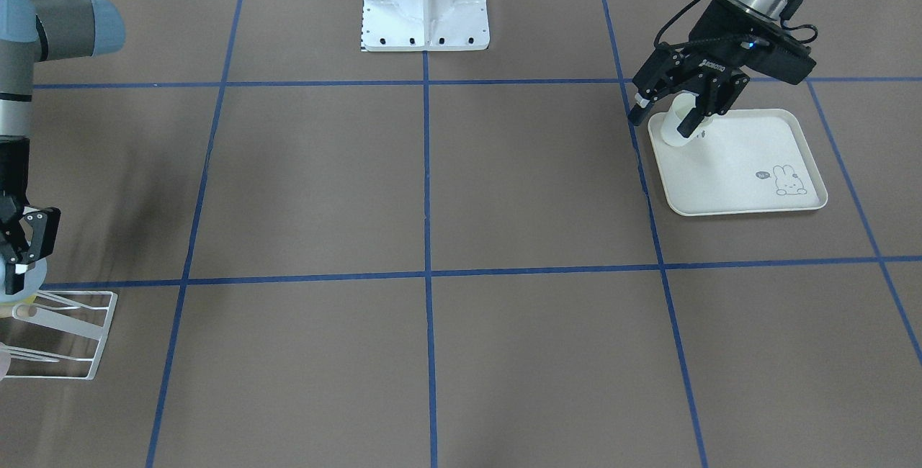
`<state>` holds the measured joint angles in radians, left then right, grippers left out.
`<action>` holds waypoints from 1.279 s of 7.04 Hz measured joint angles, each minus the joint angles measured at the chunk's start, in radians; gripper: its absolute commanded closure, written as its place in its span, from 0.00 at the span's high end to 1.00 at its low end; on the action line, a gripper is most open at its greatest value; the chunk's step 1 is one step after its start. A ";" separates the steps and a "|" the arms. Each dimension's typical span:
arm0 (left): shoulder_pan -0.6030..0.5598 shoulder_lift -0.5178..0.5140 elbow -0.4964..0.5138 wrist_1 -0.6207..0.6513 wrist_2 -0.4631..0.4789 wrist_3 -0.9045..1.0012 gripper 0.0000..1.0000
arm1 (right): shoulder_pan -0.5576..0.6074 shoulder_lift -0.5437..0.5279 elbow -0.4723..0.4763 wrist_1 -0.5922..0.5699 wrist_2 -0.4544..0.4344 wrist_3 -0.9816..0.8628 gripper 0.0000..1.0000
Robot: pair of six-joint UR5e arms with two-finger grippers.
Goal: Transfer IKEA cup to right arm and place on rack
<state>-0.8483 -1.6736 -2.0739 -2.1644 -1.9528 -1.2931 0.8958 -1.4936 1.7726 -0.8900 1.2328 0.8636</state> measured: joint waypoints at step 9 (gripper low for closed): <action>0.000 0.001 0.000 0.000 0.000 -0.001 1.00 | -0.007 -0.009 -0.018 0.003 0.010 0.008 0.00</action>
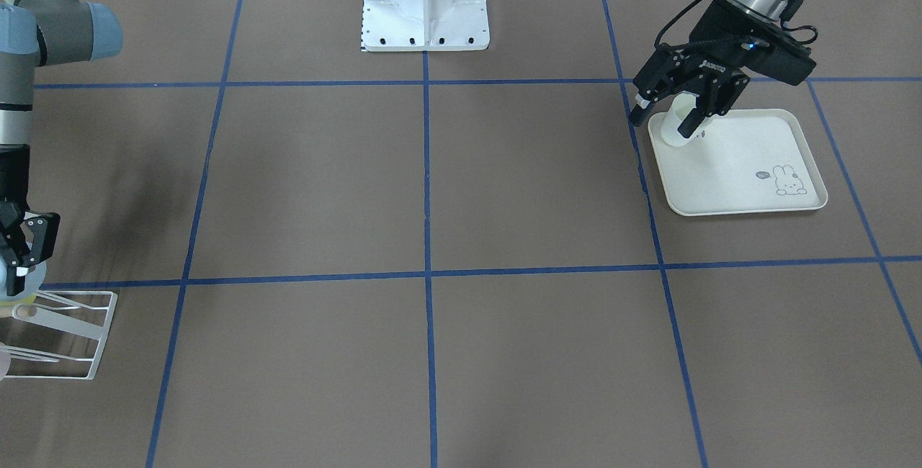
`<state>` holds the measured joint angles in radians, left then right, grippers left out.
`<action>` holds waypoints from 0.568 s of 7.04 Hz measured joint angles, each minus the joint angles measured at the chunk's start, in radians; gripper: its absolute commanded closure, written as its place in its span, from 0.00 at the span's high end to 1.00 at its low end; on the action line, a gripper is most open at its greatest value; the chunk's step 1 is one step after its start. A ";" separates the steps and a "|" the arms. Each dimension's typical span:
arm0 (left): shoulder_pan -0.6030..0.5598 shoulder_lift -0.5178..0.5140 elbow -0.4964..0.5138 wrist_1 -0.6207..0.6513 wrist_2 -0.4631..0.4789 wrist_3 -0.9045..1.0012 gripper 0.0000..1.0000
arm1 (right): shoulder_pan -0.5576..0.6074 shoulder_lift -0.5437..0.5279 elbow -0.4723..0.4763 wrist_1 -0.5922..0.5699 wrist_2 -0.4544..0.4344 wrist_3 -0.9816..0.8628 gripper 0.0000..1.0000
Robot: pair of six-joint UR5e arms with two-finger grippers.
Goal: Transfer IKEA cup to right arm and place on rack
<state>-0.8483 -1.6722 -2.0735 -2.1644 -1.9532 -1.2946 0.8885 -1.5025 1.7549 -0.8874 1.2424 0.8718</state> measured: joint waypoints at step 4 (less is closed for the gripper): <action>0.000 0.000 -0.002 0.000 0.000 -0.003 1.00 | -0.014 -0.004 -0.008 0.002 0.014 0.001 0.00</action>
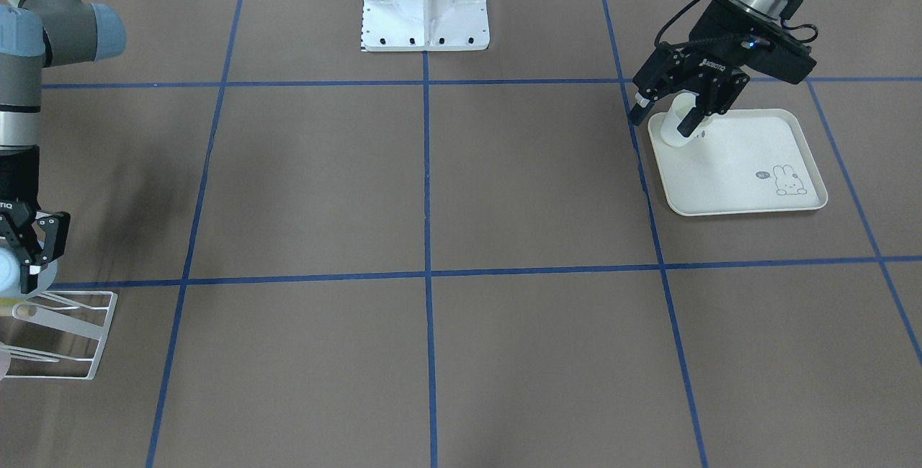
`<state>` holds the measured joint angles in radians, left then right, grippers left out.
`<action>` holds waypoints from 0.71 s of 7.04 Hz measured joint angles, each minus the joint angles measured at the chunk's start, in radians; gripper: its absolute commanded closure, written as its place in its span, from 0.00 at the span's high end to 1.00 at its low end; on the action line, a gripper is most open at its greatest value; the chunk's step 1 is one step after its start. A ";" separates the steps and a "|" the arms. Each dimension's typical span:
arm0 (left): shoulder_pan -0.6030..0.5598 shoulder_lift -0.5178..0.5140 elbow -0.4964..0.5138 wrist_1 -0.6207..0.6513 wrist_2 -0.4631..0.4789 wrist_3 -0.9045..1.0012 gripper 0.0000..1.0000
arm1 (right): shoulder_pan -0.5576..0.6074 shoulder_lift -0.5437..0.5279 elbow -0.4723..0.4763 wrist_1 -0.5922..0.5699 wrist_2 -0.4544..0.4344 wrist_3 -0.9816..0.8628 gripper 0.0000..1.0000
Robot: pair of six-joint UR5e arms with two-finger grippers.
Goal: Transfer IKEA cup to right arm and place on rack
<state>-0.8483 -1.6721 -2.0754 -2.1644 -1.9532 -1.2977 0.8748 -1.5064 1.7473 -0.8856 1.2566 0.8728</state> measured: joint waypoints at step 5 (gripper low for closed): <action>0.000 0.000 0.003 0.000 -0.001 -0.002 1.00 | -0.002 -0.001 -0.002 0.000 0.012 0.000 0.00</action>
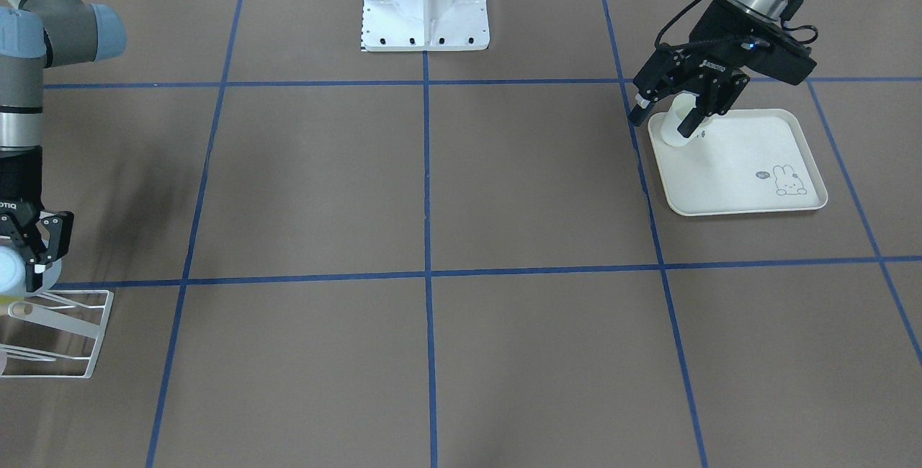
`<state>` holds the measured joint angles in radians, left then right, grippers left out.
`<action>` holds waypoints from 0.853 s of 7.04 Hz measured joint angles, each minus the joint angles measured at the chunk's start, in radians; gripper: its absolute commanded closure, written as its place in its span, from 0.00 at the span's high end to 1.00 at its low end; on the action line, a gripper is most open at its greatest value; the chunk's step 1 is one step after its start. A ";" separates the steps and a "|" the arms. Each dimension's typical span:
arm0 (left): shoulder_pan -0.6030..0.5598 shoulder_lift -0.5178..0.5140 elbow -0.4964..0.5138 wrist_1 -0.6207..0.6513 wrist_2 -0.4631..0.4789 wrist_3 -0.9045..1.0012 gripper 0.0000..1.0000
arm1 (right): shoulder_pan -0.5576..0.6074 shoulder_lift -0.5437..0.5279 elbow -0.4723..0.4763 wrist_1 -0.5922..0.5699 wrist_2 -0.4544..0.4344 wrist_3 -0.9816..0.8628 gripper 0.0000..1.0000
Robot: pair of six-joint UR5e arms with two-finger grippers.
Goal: Transfer IKEA cup to right arm and place on rack
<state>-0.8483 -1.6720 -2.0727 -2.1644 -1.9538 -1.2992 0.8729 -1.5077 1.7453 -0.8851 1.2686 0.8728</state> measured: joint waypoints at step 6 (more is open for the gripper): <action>0.001 -0.001 0.000 0.000 0.000 0.000 1.00 | -0.002 0.005 -0.011 0.000 0.002 0.001 0.00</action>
<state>-0.8468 -1.6734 -2.0724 -2.1645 -1.9542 -1.2993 0.8714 -1.5027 1.7339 -0.8849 1.2701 0.8742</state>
